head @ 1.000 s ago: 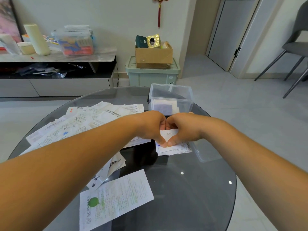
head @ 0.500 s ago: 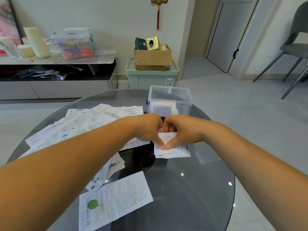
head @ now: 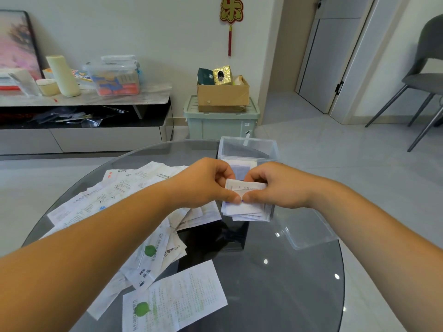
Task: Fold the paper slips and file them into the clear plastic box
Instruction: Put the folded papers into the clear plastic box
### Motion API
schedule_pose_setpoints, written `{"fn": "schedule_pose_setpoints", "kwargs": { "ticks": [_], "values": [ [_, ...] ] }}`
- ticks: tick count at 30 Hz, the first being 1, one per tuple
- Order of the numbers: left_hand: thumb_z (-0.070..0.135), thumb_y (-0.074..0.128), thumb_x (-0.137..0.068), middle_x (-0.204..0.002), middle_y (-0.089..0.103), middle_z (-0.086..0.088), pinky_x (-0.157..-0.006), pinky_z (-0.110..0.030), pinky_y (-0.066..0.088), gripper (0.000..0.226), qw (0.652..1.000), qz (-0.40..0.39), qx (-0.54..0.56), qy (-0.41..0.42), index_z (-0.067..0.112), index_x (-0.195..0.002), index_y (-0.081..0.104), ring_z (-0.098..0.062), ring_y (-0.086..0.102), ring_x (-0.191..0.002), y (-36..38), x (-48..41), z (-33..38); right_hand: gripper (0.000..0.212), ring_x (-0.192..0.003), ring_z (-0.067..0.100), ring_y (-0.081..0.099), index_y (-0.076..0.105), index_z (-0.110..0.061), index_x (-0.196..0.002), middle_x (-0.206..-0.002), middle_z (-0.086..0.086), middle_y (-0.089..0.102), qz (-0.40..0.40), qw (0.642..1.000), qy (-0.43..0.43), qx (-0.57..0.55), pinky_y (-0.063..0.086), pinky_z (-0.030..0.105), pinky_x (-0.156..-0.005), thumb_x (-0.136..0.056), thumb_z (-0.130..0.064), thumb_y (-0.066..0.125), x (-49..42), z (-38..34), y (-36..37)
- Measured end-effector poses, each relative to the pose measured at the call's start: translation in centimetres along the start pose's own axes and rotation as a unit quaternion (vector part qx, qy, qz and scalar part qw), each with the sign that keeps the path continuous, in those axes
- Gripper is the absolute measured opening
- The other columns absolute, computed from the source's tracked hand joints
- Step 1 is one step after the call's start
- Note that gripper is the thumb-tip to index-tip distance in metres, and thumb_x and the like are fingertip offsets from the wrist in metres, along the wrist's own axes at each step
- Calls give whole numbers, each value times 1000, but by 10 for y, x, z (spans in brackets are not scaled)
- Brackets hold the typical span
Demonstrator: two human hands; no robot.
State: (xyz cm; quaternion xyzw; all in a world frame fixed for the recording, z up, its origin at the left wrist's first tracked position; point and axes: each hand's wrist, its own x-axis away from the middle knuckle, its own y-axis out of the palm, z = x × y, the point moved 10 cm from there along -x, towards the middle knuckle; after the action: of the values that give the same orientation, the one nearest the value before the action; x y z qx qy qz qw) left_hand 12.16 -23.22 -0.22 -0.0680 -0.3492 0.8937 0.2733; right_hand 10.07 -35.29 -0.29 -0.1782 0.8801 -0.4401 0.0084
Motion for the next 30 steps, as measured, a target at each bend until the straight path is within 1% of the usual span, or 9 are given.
{"fn": "schedule_pose_setpoints", "kwargs": {
  "ticks": [2,5,8,12,15,18,22,26,30],
  "values": [
    [46,83,-76,-86,71,-4,-78,-40,56,32,997,67,2,31,21,-90,69,-13,64,-74,-21,-3,11,11,-73,9,58,71,-18,-90,-84,2,69,44,998,10,-47,45,32,-71,-86,-28,74,-1,6,-22],
    [59,51,-94,-98,67,8,-80,-28,50,40,990,124,-10,60,24,-106,67,-7,62,-90,-47,-14,30,13,-85,22,64,73,-9,-97,-102,16,73,135,973,49,-182,49,41,-83,-90,-19,71,-2,30,-65],
    [62,36,-96,-118,61,13,-92,-29,44,54,994,43,-74,69,26,-129,59,-8,57,-106,-40,-39,46,12,-85,24,65,73,-9,-99,-99,14,75,195,942,79,-260,48,39,-82,-90,-15,69,-9,52,-95],
    [82,27,-77,-146,52,8,-110,-37,37,89,980,-78,-179,31,30,-147,46,-14,49,-130,-18,-76,36,21,-89,28,67,75,-13,-95,-95,6,76,218,939,111,-244,48,38,-81,-77,-25,73,-31,65,-109],
    [87,31,-72,-149,49,7,-119,-47,31,96,969,-119,-216,8,32,-150,41,-18,46,-137,-11,-95,22,8,-78,20,62,72,-12,-92,-91,5,72,210,946,114,-220,43,32,-72,-89,-19,69,-48,66,-109],
    [91,50,-61,-150,47,9,-121,-49,25,109,951,-161,-265,-4,36,-153,30,-17,45,-138,-2,-110,11,8,-71,16,59,68,-15,-85,-84,2,69,201,950,116,-207,41,29,-65,-91,-19,67,-56,68,-106],
    [86,74,-48,-152,44,12,-117,-48,35,128,926,-204,-315,-37,38,-155,21,-22,46,-136,10,-123,-2,11,-71,17,56,66,-11,-82,-79,1,66,213,946,107,-219,38,30,-65,-90,-19,67,-60,78,-106],
    [73,81,-56,-154,41,6,-117,-49,35,123,925,-208,-316,-40,38,-155,18,-28,45,-137,16,-127,0,15,-71,17,53,64,-7,-86,-82,4,64,224,950,101,-192,35,31,-65,-90,-21,66,-59,81,-105],
    [71,78,-63,-158,37,2,-117,-48,32,122,911,-204,-357,-45,31,-158,13,-31,41,-140,20,-126,7,10,-67,15,51,62,-13,-84,-78,0,60,226,955,93,-171,35,29,-59,-92,-19,64,-58,78,-105]
  ]
}}
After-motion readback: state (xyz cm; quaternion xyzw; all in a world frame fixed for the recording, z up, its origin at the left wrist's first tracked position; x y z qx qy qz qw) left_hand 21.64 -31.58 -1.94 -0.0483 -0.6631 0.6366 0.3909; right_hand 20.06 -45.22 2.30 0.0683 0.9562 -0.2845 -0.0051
